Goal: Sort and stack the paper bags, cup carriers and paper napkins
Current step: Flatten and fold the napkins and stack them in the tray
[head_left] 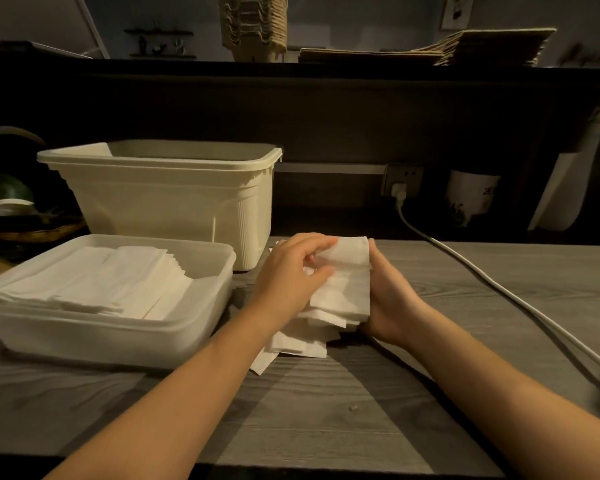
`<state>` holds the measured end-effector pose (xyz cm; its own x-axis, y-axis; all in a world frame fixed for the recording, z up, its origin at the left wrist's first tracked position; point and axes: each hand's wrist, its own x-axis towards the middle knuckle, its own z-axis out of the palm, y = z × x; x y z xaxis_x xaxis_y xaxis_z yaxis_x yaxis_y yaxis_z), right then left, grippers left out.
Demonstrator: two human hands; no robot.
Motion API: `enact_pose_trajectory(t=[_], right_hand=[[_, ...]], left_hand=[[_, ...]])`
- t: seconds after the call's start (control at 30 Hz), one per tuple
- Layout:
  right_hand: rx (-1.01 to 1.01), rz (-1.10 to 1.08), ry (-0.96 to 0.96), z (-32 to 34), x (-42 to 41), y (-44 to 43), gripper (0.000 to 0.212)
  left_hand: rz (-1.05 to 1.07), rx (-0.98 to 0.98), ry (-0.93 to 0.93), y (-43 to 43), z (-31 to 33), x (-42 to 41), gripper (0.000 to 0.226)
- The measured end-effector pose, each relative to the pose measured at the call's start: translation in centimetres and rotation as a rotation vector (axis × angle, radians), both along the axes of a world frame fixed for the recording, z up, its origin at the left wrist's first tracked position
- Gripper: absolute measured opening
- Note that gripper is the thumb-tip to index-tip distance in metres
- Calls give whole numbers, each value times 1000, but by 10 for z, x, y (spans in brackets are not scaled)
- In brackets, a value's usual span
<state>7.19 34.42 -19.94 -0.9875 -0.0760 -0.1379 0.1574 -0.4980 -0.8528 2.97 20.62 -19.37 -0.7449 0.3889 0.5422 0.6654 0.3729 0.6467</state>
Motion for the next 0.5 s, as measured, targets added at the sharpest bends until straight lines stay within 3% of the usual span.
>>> enact_pose_trajectory(t=[0.1, 0.3, 0.37, 0.5], right_hand=[[8, -1, -2, 3, 3, 1, 62], [335, -294, -88, 5, 1, 6, 28], [327, -386, -90, 9, 0, 15, 26], [312, -474, -115, 11, -3, 28, 33]], left_hand=[[29, -44, 12, 0, -1, -2, 41], [192, -27, -23, -9, 1, -11, 33], [302, -186, -92, -14, 0, -14, 35], [332, -705, -185, -18, -4, -10, 52]])
